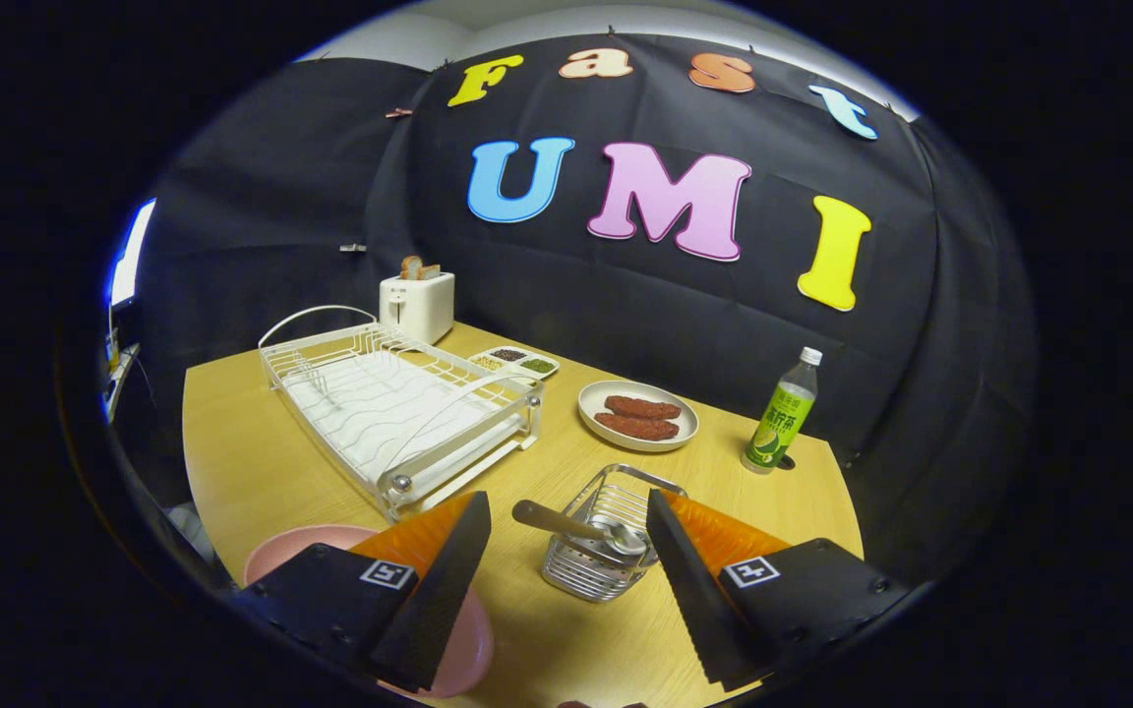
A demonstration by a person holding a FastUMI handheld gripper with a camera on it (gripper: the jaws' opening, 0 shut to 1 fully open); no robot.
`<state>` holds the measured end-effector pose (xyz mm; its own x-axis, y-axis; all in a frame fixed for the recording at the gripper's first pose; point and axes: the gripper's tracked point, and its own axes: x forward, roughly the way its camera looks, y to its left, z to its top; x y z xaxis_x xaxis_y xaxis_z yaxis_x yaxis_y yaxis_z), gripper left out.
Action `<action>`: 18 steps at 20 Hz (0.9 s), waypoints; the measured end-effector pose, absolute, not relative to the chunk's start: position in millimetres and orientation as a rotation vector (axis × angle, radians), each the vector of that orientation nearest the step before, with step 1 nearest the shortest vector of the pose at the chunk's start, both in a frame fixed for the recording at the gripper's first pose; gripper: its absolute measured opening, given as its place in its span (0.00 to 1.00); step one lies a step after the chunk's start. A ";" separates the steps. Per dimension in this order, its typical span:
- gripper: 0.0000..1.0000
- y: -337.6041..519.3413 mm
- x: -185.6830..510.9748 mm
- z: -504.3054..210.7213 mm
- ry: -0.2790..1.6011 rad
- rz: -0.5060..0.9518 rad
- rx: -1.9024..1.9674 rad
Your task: Take the plate from the dish rack, then take the spoon from the basket and place it into the plate.
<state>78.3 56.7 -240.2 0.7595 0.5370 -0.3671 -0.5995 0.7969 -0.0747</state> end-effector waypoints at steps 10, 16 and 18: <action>0.71 81.6 110.0 -272.3 0.254 0.570 -0.216; 0.36 90.1 109.1 -271.8 0.220 0.587 -0.247; 0.34 90.0 107.7 -272.0 0.227 0.594 -0.264</action>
